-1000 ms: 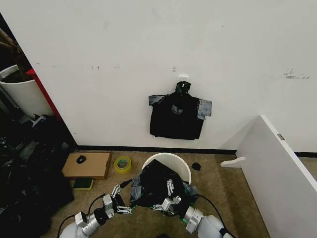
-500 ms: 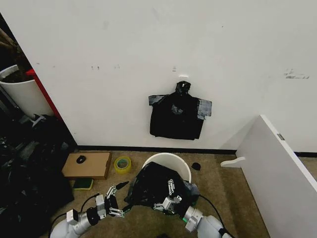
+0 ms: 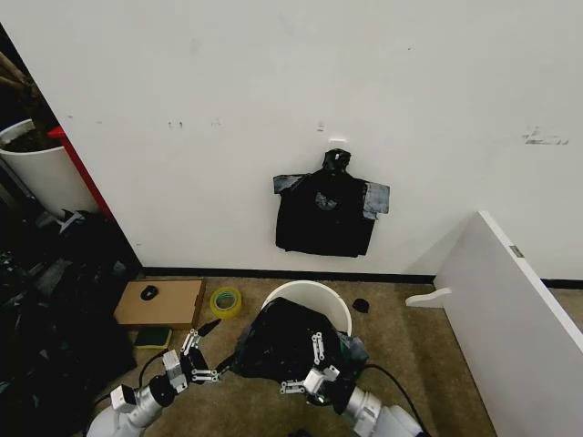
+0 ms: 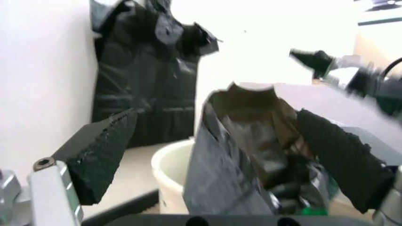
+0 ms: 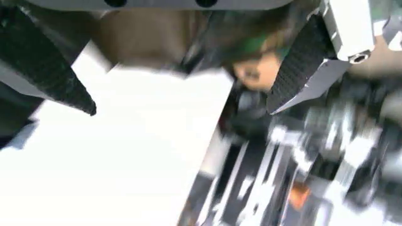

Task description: Place the garbage bag over the trash bin.

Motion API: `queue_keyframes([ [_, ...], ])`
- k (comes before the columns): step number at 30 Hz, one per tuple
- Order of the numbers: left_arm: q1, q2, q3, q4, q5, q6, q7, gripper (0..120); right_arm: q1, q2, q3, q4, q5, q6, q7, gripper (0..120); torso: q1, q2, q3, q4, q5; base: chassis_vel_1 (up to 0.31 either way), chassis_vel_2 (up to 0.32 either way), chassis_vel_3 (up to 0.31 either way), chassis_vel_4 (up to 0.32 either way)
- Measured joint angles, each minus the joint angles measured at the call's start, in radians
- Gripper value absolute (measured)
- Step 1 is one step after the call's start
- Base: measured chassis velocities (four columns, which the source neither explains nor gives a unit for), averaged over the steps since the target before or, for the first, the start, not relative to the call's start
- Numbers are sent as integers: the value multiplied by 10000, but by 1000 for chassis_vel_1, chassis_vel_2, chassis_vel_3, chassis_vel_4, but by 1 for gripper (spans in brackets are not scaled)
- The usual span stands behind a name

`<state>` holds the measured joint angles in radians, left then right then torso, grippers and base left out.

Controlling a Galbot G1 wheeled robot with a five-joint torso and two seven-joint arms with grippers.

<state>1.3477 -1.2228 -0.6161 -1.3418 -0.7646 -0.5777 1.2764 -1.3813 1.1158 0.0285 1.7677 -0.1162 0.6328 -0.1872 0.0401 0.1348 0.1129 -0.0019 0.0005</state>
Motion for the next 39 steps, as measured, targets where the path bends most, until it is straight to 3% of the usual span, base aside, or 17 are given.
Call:
queue_keyframes([
  [4,135,-52,56,-453,-316,-524,-1116,100,525,-365,387,1151,2651,-1564,627,100,0,0,0,6,5,0,0,0,0],
  [5,135,-52,56,-453,-316,-524,-1116,100,525,-365,387,1151,2651,-1564,627,100,0,0,0,6,5,0,0,0,0],
  [7,154,-54,166,-694,-275,-769,-2080,100,1071,-698,586,1534,3952,-3155,1260,100,-1,0,1,-2,-4,0,0,0,0],
  [8,154,-54,166,-694,-275,-769,-2080,100,1071,-698,586,1534,3952,-3155,1260,100,-1,0,1,-2,-4,0,0,0,0],
  [11,390,-127,16,-1147,-266,-1001,-2830,100,2924,-1404,317,1193,6127,-6399,1701,100,-1,0,0,6,-4,0,0,0,0],
  [12,390,-127,16,-1147,-266,-1001,-2830,100,2924,-1404,317,1193,6127,-6399,1701,100,-1,0,0,6,-4,0,0,0,0],
  [15,552,-171,-150,-1344,-267,-1085,-2917,100,4239,-1537,46,91,6863,-8750,845,100,0,-1,2,4,4,0,0,0,0],
  [18,638,-185,-262,-1368,-247,-1178,-2916,100,5494,-1259,-19,-1147,6319,-10552,-907,100,0,-1,2,1,-2,0,0,0,0],
  [26,593,-178,-399,-968,-209,-1385,-2900,100,7117,-650,-790,-3189,5077,-12030,-2557,100,2,-1,2,2,-2,0,0,0,0],
  [32,494,-219,-407,-800,-119,-1431,-2900,100,7150,-764,-988,-3858,3964,-12062,-3618,100,1,-1,1,-1,-2,0,0,0,0],
  [37,453,-295,-365,-747,130,-1467,-3042,100,7148,-582,-941,-4419,3443,-11789,-3676,100,1,-1,1,1,2,0,0,0,0],
  [39,450,-314,-348,-760,202,-1468,-3095,100,7097,-567,-899,-4459,3375,-11692,-3683,93,1,-1,1,4,-3,0,0,0,0],
])
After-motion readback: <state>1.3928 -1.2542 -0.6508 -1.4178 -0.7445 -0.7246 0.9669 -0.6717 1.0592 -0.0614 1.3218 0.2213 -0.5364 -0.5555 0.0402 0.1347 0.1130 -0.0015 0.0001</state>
